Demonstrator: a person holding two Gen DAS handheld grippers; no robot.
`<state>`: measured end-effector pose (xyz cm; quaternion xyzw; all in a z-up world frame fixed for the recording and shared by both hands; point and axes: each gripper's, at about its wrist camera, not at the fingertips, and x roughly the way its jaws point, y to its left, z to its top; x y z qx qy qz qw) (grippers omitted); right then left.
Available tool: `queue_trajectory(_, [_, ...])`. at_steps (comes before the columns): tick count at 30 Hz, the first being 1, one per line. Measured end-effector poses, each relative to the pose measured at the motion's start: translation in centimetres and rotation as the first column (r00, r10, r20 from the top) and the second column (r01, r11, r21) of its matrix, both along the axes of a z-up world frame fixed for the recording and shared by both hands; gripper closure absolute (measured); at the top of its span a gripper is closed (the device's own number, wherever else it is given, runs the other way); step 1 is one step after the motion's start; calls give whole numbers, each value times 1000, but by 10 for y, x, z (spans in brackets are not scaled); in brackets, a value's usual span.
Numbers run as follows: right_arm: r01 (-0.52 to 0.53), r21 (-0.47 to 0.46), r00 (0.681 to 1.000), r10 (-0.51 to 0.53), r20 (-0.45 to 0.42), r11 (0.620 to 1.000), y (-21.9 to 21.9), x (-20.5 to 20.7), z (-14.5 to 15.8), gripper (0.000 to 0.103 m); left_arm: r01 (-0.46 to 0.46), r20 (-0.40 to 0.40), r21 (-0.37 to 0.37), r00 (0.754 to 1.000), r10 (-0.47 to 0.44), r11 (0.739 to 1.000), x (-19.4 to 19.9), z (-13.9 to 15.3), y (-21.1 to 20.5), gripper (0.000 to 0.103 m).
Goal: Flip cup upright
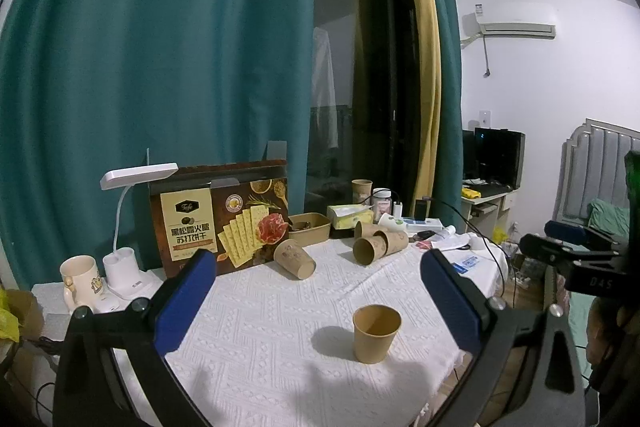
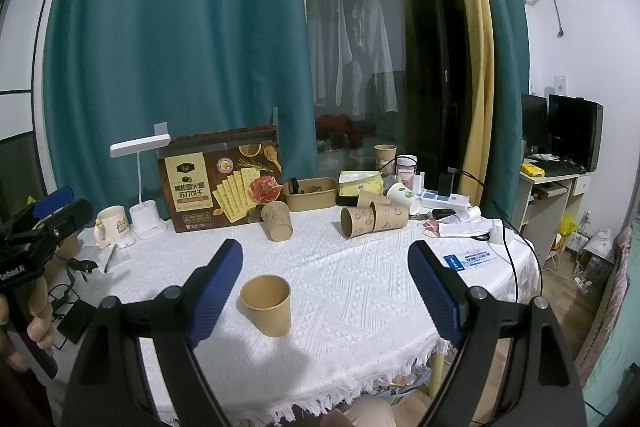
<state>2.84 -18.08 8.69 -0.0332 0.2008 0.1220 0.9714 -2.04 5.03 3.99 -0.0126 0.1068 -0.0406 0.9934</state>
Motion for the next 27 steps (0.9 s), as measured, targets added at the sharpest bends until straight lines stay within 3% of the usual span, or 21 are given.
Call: queue_trajectory(27, [2,2,1000,-2,1,1000,0,0,-1,20,6,1,4,1000,-6,1000,0,2,-2,1])
